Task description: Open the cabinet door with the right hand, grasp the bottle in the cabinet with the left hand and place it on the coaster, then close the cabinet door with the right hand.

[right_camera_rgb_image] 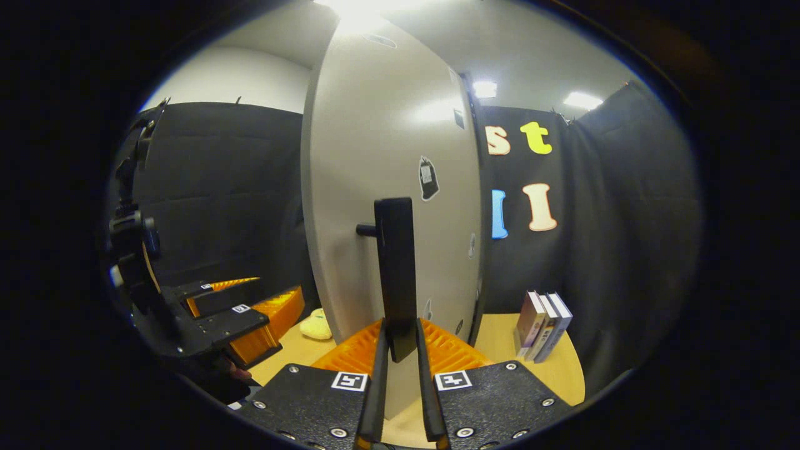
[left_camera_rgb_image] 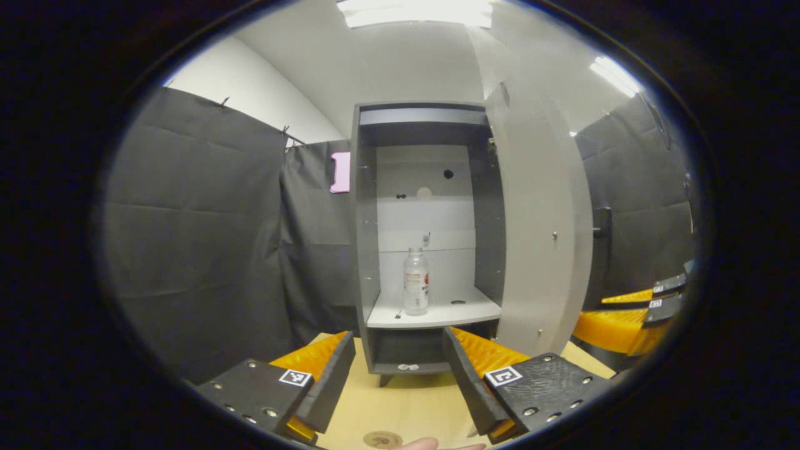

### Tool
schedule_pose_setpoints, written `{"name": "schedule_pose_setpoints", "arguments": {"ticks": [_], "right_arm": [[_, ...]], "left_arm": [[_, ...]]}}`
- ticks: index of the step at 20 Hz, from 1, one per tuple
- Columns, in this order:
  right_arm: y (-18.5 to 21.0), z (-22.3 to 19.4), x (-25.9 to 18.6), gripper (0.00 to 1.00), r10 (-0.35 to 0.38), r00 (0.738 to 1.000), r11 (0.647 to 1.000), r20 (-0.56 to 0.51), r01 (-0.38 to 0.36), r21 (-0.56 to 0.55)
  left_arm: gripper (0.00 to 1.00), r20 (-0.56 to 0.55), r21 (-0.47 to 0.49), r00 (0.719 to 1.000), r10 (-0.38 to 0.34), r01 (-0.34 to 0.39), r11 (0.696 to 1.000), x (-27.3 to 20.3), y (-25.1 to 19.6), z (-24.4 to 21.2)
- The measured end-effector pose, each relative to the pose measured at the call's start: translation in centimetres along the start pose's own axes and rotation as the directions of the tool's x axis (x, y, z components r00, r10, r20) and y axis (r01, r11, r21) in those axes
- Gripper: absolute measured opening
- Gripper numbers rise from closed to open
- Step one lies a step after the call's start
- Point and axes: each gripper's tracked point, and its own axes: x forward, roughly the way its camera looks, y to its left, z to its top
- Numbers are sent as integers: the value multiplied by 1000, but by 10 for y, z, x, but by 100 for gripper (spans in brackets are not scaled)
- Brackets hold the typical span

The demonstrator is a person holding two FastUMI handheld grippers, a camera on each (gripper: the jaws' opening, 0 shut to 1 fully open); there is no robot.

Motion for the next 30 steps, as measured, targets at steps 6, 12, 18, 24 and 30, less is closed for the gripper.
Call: {"name": "schedule_pose_setpoints", "arguments": {"ticks": [6, 12, 18, 24, 30], "right_arm": [[-14, 4, -10, 26, -38, 999, 996, 14, 36, 81], [-48, 8, -15, 34, -149, 987, 989, 54, 147, 32], [-84, 17, -32, 55, -350, 930, 934, 114, 336, 126], [-103, 16, -34, 84, -447, 887, 884, 117, 418, 210], [-109, 18, -47, 94, -545, 829, 836, 125, 528, 146]], "left_arm": [[83, 21, 32, 1000, -11, 11, 999, 10, -15, 10], [84, 47, 13, 996, -74, 74, 997, 57, -35, 14], [83, 106, 81, 989, -103, 94, 992, 145, -33, 17], [84, 131, 49, 976, -177, 171, 984, 242, -35, 12], [83, 156, 75, 971, -179, 169, 983, 304, -38, 8]]}}
